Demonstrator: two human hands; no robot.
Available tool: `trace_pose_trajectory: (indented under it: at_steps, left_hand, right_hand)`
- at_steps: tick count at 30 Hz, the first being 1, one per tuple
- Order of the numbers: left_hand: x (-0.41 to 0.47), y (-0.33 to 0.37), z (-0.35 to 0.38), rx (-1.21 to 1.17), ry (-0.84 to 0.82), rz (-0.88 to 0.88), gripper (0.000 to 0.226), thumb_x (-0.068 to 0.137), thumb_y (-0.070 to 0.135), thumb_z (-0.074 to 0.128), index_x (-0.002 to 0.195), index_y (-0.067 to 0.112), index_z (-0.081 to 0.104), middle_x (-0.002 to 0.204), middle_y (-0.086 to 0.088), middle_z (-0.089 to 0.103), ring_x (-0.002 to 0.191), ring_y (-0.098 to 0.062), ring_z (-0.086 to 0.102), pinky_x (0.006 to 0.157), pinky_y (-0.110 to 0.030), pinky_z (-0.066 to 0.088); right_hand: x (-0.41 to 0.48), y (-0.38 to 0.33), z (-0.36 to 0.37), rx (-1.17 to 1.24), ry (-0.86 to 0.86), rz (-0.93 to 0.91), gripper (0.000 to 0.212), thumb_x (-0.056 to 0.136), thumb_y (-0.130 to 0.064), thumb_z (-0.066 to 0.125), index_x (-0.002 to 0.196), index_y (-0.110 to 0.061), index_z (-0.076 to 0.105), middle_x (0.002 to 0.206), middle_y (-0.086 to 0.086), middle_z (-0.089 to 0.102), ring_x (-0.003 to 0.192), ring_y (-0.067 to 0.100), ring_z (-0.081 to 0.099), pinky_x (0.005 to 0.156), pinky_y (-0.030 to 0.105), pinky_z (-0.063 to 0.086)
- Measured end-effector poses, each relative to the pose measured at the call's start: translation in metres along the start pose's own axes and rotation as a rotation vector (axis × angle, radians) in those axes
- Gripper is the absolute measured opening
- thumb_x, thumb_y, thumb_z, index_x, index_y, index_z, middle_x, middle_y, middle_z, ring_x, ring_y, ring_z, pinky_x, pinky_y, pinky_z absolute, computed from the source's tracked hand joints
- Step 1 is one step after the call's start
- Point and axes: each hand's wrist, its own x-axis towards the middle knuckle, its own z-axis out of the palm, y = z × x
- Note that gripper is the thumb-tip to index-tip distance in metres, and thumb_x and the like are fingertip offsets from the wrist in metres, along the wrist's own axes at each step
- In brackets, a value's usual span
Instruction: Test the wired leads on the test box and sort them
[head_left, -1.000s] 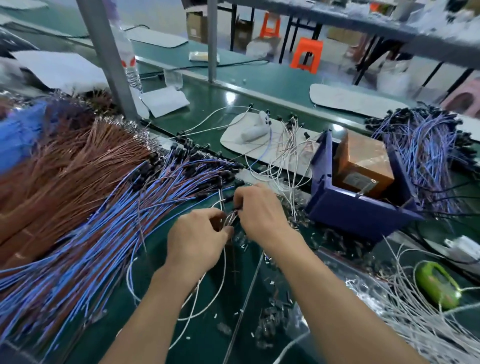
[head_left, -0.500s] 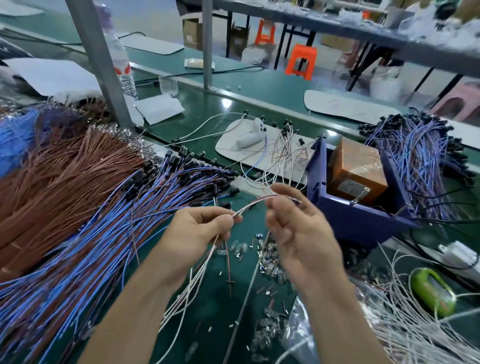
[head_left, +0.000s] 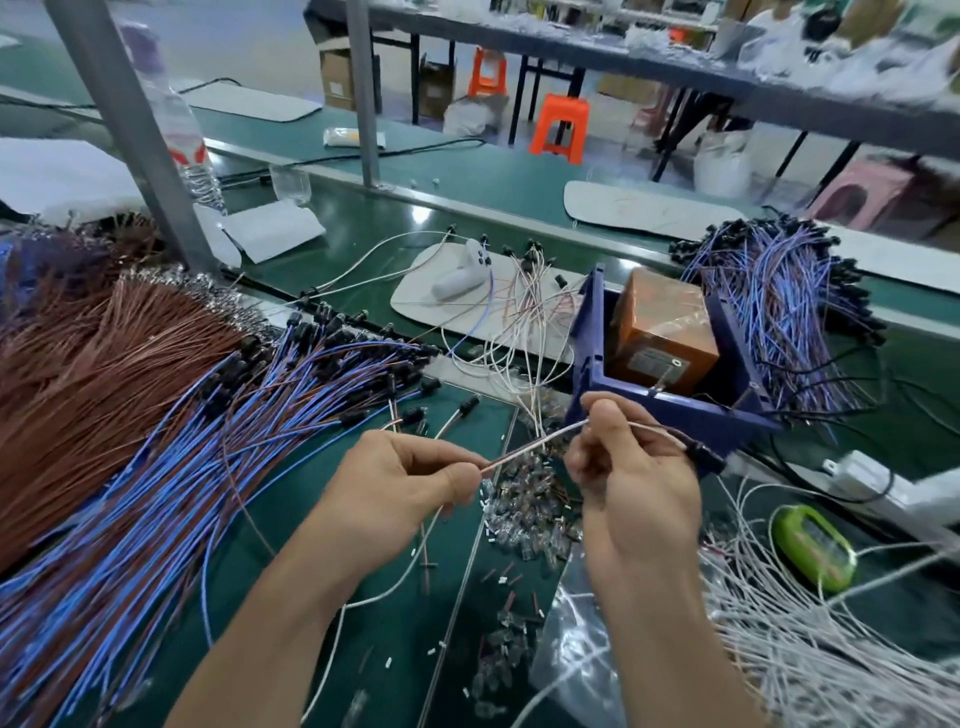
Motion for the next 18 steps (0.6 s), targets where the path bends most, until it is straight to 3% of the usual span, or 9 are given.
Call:
trace_pose_trajectory:
  at_steps: [4, 8, 13, 18]
  left_hand:
    - [0.001, -0.004, 0.006, 0.056, 0.059, -0.013, 0.016, 0.082, 0.021, 0.085, 0.082, 0.037, 0.084, 0.075, 0.0, 0.078, 0.071, -0.014, 0.07, 0.082, -0.039, 0.057]
    - [0.001, -0.006, 0.012, 0.031, 0.093, -0.009, 0.022, 0.081, 0.013, 0.084, 0.077, 0.034, 0.084, 0.073, -0.004, 0.078, 0.069, -0.018, 0.072, 0.085, -0.043, 0.062]
    - [-0.001, -0.006, 0.021, 0.024, 0.078, 0.008, 0.028, 0.082, 0.009, 0.081, 0.075, 0.036, 0.083, 0.071, 0.0, 0.077, 0.064, -0.008, 0.069, 0.071, -0.026, 0.058]
    - [-0.002, -0.003, 0.026, -0.089, 0.077, 0.005, 0.027, 0.084, 0.003, 0.078, 0.073, 0.027, 0.084, 0.069, -0.005, 0.077, 0.06, -0.01, 0.068, 0.063, -0.017, 0.055]
  right_hand:
    - [0.005, 0.001, -0.011, 0.083, 0.132, -0.024, 0.022, 0.094, -0.01, 0.066, 0.077, -0.016, 0.08, 0.064, 0.001, 0.063, 0.055, 0.01, 0.055, 0.053, 0.025, 0.045]
    - [0.005, 0.002, -0.022, 0.09, 0.066, -0.045, 0.013, 0.085, -0.023, 0.07, 0.079, -0.015, 0.079, 0.066, 0.002, 0.064, 0.057, 0.011, 0.058, 0.053, 0.023, 0.049]
    - [0.002, 0.002, -0.027, -0.196, -0.201, -0.044, 0.017, 0.078, -0.028, 0.072, 0.078, -0.012, 0.076, 0.069, 0.013, 0.066, 0.056, 0.021, 0.057, 0.052, 0.027, 0.045]
    - [0.001, -0.005, -0.025, -0.206, -0.16, -0.037, 0.02, 0.089, -0.02, 0.065, 0.074, -0.015, 0.078, 0.07, 0.013, 0.071, 0.052, 0.022, 0.064, 0.045, 0.024, 0.046]
